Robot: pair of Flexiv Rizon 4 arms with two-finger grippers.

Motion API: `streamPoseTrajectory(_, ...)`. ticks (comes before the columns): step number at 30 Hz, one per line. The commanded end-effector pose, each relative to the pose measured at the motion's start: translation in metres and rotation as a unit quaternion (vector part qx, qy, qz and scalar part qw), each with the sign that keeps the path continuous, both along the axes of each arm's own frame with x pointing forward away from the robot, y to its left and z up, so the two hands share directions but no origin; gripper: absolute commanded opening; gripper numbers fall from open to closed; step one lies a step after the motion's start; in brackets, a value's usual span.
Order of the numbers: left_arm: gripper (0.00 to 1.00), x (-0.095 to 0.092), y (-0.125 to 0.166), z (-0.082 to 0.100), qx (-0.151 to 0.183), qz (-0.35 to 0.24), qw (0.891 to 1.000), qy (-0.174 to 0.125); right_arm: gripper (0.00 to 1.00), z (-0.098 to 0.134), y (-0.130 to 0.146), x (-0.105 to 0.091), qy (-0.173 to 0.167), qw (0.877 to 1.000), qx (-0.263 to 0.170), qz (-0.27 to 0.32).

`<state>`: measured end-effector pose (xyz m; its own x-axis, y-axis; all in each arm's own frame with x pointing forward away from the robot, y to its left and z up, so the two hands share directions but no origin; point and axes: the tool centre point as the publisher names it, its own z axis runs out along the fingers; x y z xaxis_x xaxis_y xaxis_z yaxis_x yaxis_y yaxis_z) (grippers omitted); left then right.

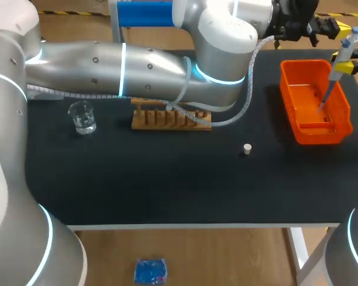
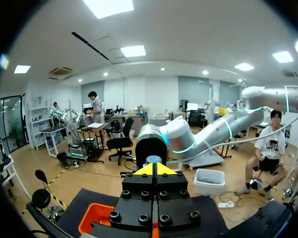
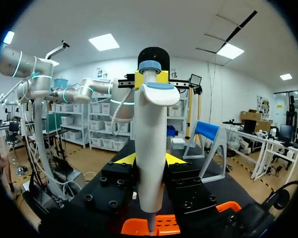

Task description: Invert the test tube, pick up the pipette, mount the tip to pipette, aspirate from beaker and dispense into the tube, eject the tip, return the pipette, and cap with the stopper.

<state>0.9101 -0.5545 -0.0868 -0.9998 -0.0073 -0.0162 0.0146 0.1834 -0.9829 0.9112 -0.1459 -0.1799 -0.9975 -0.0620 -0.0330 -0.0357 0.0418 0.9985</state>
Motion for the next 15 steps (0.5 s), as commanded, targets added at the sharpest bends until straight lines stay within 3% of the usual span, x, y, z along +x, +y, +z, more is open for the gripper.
streamPoseTrajectory(1, 0.00, 0.0019, -0.0086, -0.0068, -0.034, 0.001, 0.999, 0.000, 0.00, 0.0002, -0.0011, 0.0010, 0.000, 1.000, -0.001, 0.002)
streamPoseTrajectory(15, 0.00, -0.0021, -0.0032, -0.0098, -0.030, 0.013, 0.999, 0.003, 0.00, 0.0002, -0.0011, 0.0010, 0.000, 1.000, -0.001, 0.002)
